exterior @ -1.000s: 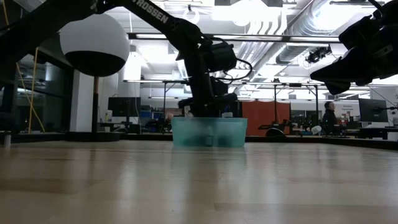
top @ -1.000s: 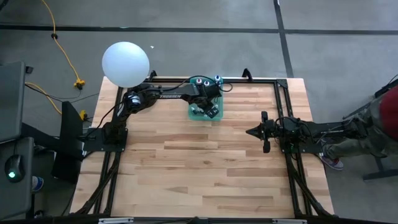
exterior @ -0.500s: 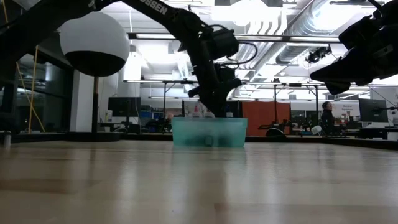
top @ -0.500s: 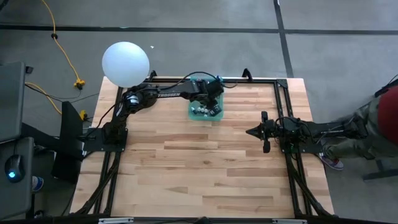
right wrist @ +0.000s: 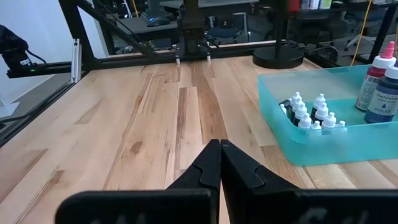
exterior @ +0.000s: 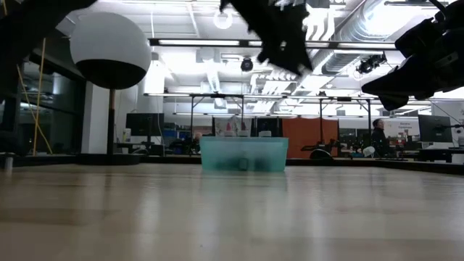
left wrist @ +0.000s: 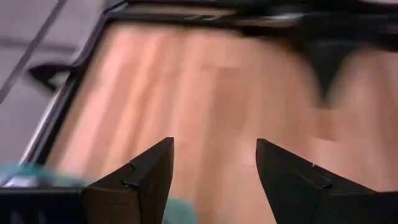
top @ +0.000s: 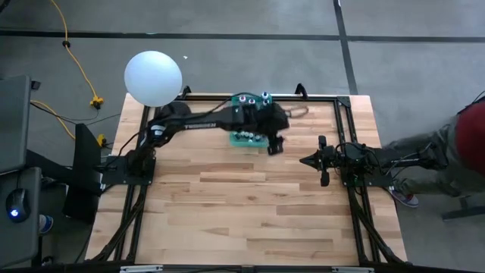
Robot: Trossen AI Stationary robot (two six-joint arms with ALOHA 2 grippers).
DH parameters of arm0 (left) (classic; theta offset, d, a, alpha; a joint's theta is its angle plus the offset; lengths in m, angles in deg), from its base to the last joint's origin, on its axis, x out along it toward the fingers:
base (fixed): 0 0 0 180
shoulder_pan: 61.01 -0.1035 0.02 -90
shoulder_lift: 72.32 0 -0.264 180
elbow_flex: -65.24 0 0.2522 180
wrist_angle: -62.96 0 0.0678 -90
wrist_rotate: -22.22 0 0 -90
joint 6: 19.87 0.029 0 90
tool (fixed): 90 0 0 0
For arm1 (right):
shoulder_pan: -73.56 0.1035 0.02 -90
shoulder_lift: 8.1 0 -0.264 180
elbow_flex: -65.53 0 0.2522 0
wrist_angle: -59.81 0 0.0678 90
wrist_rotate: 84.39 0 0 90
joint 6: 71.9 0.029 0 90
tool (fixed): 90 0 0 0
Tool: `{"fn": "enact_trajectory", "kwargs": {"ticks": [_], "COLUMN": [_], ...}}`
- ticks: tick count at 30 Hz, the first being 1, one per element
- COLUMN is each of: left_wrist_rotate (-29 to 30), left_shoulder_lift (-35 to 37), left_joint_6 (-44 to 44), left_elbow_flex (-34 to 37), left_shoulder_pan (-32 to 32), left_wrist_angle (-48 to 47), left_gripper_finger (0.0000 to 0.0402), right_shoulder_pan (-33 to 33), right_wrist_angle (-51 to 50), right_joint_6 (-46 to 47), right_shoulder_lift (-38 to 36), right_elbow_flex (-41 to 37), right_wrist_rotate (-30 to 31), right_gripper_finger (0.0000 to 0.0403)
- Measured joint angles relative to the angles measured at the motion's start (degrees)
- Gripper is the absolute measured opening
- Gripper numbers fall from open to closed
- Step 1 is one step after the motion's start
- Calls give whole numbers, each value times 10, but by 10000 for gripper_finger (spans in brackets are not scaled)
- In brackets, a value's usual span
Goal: Pick & Place food coloring
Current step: Return to Home Position
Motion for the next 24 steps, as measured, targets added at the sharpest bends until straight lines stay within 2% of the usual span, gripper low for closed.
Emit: {"fn": "enact_trajectory", "kwargs": {"ticks": [6,10,14,19,24], "left_wrist_rotate": [-62,-80,-80,-88,-66], "left_shoulder_lift": [22,49,110,241,352], "left_joint_6": [93,99,79,58,36], "left_elbow_flex": [11,70,207,419,575], "left_shoulder_pan": [68,86,94,108,103], "left_wrist_angle": [-11,23,122,290,345], "left_gripper_finger": [220,220,220,220,220], "right_shoulder_pan": [0,0,0,0,0], "right_wrist_angle": [0,0,0,0,0], "right_joint_6": [0,0,0,0,0], "right_shoulder_lift": [0,0,0,0,0], "right_elbow_flex": [0,0,0,0,0], "right_wrist_rotate": [0,0,0,0,0], "right_gripper_finger": [0,0,0,0,0]}}
